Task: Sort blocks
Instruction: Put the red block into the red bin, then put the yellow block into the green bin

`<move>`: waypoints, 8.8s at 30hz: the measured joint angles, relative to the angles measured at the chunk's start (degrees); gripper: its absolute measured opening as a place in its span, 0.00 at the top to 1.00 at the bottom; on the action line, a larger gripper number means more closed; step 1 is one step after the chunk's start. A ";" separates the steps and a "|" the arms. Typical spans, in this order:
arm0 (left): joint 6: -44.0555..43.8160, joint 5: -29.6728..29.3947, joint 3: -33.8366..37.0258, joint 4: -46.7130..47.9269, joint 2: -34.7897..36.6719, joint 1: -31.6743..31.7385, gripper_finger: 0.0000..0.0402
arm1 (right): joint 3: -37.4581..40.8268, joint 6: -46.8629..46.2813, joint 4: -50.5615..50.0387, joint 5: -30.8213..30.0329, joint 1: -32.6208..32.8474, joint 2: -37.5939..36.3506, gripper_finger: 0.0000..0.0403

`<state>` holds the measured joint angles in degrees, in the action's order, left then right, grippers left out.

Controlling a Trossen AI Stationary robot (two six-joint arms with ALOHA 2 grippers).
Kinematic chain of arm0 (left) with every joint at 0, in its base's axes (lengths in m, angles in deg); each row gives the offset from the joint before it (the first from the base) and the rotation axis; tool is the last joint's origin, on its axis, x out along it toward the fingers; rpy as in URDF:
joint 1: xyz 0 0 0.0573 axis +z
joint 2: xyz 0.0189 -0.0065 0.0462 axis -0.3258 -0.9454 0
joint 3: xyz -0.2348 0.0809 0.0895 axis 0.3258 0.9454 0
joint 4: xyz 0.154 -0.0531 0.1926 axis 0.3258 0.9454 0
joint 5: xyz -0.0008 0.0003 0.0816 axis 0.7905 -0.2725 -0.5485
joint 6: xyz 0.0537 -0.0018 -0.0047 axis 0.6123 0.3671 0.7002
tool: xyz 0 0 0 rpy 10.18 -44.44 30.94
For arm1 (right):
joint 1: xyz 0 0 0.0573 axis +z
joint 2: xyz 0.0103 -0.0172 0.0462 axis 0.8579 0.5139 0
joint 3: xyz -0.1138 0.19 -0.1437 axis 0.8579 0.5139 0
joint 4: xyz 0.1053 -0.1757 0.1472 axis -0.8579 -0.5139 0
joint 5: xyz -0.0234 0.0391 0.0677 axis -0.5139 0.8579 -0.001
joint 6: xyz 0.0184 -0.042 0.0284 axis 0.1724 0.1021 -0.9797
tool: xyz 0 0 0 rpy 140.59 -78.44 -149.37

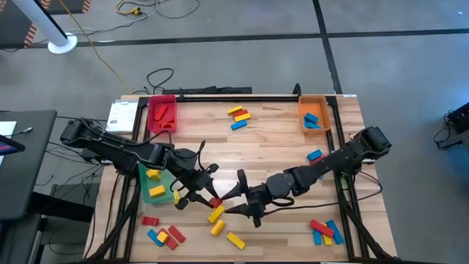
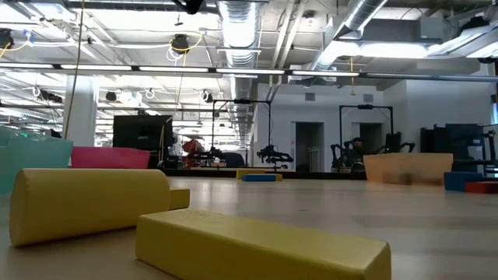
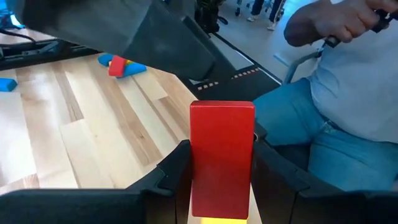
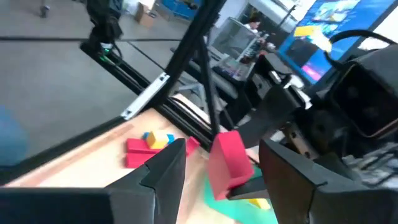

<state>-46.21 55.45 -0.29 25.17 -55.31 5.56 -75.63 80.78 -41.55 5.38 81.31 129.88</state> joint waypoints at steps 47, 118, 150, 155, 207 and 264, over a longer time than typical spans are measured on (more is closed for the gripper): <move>5.65 -46.77 -0.46 49.99 9.29 33.47 0.70 | 0.04 -10.62 -26.72 -10.86 3.65 -7.14 0.48; 0.70 -14.55 6.84 46.06 31.45 43.89 0.56 | 0.07 -61.65 -67.09 -5.84 15.13 -6.82 0.48; -6.07 -16.65 6.82 19.09 1.82 3.64 0.56 | 0.09 -117.69 -73.33 13.02 38.41 -6.80 0.49; -5.96 -16.65 6.82 17.78 -1.63 2.59 0.56 | 0.37 -123.41 -71.03 12.44 40.56 -6.80 0.52; -1.40 -16.69 6.80 10.88 -1.60 1.09 0.56 | 15.37 -137.76 -59.72 9.50 36.82 -6.03 0.51; -1.44 -16.69 6.84 4.28 -1.57 1.09 0.56 | 14.74 -114.08 -62.73 7.82 24.80 -6.21 0.82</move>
<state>-47.66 38.76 6.56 29.45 -56.88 6.66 -60.89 -33.30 -104.28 13.20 106.10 123.67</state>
